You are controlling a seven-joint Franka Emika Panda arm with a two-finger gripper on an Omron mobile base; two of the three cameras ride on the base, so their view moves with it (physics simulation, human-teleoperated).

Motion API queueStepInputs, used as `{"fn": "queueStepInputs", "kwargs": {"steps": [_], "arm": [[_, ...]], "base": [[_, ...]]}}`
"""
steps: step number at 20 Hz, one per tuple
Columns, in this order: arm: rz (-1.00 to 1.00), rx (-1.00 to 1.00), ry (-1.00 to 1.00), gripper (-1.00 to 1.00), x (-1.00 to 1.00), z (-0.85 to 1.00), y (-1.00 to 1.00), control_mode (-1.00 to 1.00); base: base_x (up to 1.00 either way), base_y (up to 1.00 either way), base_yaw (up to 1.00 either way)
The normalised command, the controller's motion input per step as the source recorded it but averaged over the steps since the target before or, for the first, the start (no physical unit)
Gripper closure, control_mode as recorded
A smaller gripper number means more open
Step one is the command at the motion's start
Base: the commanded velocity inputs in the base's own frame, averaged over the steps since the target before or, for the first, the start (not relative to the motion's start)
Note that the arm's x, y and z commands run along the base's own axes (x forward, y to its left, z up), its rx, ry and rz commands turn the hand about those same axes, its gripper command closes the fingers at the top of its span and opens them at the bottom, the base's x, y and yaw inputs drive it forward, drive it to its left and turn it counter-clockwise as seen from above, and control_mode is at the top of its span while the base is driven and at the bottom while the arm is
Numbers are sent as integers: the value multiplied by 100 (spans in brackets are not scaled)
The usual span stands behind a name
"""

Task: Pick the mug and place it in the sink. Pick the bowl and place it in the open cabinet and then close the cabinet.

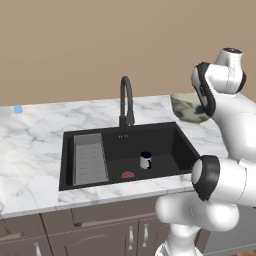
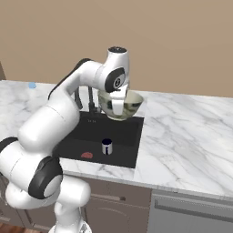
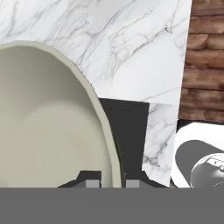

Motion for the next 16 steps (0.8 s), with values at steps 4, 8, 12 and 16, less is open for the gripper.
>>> {"fn": "queueStepInputs", "kwargs": {"steps": [4, 8, 12, 16], "arm": [[-7, 0, 0, 100, -20, 0, 6, -100], [-7, 0, -3, 100, -33, 0, 0, -100], [-5, 0, 0, 100, -19, 0, 0, -100], [-4, 0, 0, 100, 0, 0, 9, -100]], "base": [[0, 0, 0], [0, 0, 0], [0, 0, 0], [0, 0, 0]]}}
